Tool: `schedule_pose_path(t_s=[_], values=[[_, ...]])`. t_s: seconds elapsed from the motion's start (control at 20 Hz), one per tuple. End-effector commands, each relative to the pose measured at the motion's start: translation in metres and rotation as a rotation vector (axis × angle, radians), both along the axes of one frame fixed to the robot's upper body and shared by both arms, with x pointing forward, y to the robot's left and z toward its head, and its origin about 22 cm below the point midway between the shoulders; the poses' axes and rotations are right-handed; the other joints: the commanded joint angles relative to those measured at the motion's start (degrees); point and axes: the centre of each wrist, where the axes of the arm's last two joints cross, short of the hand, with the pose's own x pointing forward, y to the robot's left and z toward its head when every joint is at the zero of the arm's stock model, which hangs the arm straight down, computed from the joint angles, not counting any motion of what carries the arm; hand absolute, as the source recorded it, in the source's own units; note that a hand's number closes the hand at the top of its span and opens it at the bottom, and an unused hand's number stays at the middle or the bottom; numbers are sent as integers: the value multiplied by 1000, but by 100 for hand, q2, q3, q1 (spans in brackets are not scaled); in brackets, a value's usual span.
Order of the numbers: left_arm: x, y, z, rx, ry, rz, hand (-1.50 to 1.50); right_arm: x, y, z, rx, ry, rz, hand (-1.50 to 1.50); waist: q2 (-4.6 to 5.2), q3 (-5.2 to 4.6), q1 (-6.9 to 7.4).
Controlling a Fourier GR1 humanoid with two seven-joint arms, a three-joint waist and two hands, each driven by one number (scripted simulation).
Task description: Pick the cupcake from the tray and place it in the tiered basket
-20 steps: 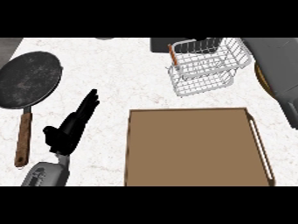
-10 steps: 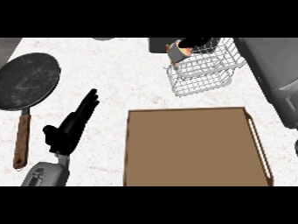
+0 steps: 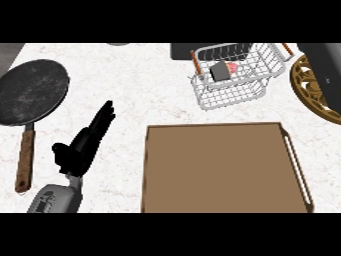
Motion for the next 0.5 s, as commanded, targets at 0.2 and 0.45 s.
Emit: schedule_pose_path(t_s=[0.2, 0.45], values=[[-5, -3, 2, 10, -11, -24, 0, -18, -107, 25, 66, -231, -412, -150, 57, 11, 94], [2, 6, 9, 13, -5, -21, 0, -44, -182, 6, 233, -280, -469, -150, 92, 21, 122]])
